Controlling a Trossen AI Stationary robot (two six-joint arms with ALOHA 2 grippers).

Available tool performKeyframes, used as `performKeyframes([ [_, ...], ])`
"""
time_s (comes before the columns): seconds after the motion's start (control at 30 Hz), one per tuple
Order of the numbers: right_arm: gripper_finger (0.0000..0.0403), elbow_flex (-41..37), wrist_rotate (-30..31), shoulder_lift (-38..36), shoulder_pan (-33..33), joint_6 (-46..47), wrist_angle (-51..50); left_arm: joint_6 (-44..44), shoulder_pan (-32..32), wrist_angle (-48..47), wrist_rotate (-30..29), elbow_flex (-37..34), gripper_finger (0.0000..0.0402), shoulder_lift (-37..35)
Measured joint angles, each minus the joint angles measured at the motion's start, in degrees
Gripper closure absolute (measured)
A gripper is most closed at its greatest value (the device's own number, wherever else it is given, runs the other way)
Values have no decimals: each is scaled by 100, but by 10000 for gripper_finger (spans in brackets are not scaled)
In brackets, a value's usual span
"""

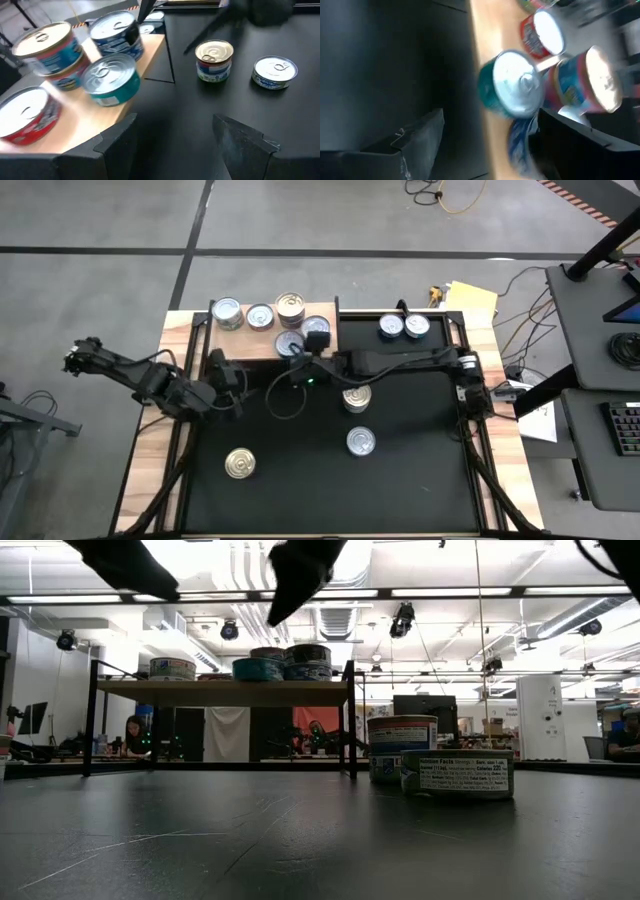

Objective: Stack canned seafood by type on shelf
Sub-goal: Put the green/blue tuna can on the shelf

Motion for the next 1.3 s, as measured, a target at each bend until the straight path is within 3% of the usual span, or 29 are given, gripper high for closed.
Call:
performKeyframes([
  [0.2,137,-674,-1000,-855,-11,769,-298,846,6,1697,2,-759,164,220],
  [0.47,226,-2440,-1119,-2164,204,1351,490,2003,111,3925,12,-1501,209,649],
  [0.83,341,-4323,-1095,-3595,388,1433,1967,2050,741,4827,32,-1560,391,1729],
  [1.07,383,-4788,-1095,-3888,388,1389,2153,2090,1461,5251,2,-1554,395,2362],
  [1.3,391,-4974,-1093,-3872,386,1361,2206,2089,1869,5485,49,-1554,401,2721],
])
